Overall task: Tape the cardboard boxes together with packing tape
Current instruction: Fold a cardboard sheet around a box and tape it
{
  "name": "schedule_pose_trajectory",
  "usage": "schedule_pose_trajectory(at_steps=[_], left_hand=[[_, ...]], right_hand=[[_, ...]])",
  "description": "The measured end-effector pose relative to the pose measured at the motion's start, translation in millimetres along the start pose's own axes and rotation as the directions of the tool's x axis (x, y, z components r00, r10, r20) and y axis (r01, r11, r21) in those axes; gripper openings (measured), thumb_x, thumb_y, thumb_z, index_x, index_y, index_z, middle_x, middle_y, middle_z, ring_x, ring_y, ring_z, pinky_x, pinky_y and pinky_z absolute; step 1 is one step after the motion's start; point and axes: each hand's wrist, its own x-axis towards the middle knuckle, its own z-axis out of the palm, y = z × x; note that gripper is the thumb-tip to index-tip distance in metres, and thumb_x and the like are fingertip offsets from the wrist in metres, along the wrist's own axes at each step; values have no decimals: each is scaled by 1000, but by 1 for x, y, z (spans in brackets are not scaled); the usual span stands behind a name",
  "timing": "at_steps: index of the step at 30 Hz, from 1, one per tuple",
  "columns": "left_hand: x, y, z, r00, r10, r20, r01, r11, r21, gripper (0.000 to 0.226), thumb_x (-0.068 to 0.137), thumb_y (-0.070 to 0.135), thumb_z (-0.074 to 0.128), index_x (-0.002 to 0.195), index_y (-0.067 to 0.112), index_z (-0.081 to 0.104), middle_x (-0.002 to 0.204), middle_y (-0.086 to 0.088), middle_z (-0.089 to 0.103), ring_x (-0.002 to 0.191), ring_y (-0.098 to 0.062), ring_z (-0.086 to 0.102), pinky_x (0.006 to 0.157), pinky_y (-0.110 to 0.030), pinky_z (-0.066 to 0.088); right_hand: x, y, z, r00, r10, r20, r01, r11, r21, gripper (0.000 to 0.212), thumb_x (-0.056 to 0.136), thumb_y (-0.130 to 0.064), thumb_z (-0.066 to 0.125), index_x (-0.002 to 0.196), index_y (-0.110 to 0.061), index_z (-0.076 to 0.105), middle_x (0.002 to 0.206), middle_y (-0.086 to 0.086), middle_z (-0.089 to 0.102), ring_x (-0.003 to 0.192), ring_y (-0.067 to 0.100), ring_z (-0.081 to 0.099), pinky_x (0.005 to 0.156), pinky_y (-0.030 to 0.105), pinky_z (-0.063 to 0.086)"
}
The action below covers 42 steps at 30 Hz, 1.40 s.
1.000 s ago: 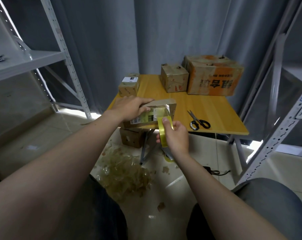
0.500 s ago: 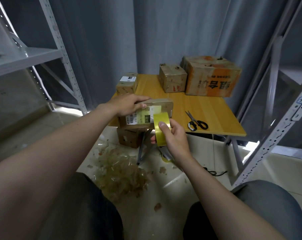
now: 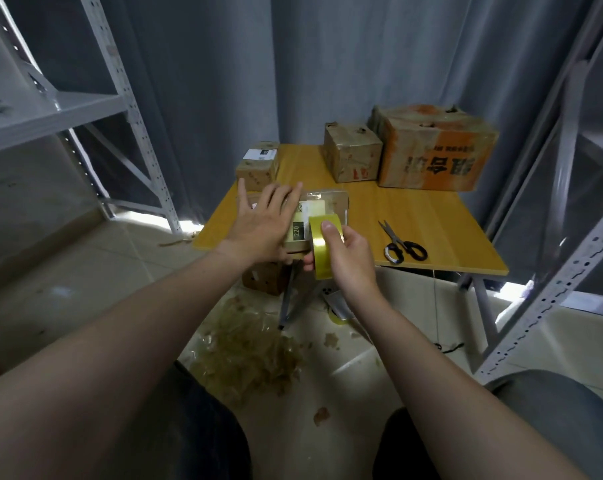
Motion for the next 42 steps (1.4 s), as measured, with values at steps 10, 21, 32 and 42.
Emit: schedule_pose_trajectory(at_steps=[10,21,32,42], left_hand=[[8,-4,0,999,-38,-26,37,999,-13,142,61,76,81,165,20,2,159,-1,33,139,-26,40,103,-55,38],[10,-3,-10,998,-36,43,39,998,-52,143,58,66,86,165,22,2,162,-1,30,140,-28,40,102,-55,39],[9,-15,-13,962,15,271,69,952,-298,145,59,65,86,165,30,-6,167,2,19,148,-31,27,108,-62,33],[16,-20,7,918,34,396,124,922,-367,144,56,72,84,165,36,-2,165,5,25,148,-30,31,109,-66,34]], right_hand=[[-2,-1,3,998,-61,-3,61,997,-43,20,106,-33,56,102,-19,70,77,11,78,69,25,77,62,30,61],[-20,20,-2,989,124,-79,-130,989,-74,43,105,-47,54,104,-8,69,70,13,76,63,29,77,64,37,64],[-41,13,-6,993,-104,-56,103,995,-11,22,103,-28,62,104,-6,64,71,13,71,59,30,71,57,44,63],[-29,7,1,989,-39,-140,26,996,-90,26,102,-36,63,94,-12,67,70,13,74,56,27,73,53,42,62]])
